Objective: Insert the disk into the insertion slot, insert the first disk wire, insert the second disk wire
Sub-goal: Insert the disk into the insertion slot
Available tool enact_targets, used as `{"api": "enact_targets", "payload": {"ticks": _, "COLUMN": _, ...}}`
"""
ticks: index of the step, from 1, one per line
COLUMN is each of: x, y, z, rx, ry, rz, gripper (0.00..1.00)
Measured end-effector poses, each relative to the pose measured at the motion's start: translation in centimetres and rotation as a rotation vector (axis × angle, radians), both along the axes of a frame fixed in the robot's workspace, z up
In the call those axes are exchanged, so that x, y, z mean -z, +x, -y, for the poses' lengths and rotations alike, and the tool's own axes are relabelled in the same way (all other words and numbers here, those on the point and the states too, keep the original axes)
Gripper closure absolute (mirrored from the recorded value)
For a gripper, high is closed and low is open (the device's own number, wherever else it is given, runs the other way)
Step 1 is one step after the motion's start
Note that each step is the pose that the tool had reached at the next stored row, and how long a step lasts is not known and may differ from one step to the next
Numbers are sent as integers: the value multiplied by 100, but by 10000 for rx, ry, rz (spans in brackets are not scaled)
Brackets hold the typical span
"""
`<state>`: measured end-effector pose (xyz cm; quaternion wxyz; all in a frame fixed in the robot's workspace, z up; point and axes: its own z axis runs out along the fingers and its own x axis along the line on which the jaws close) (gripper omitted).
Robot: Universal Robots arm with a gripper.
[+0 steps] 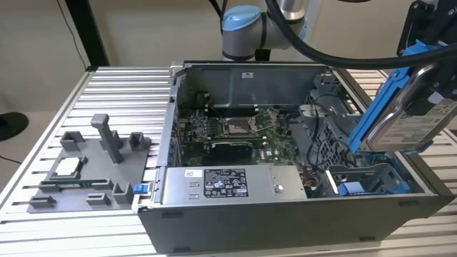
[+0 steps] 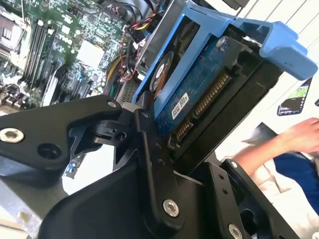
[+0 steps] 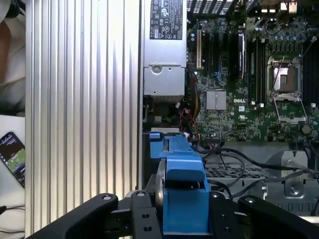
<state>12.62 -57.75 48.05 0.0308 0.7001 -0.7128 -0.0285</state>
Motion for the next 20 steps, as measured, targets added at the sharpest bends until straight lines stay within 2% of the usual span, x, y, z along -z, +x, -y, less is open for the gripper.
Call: {"api": "enact_targets", "payload": {"ticks": 20, "x": 281, "y": 17, "z": 5, "rx": -2, "ry": -2, "rz": -13, "gripper": 100}}
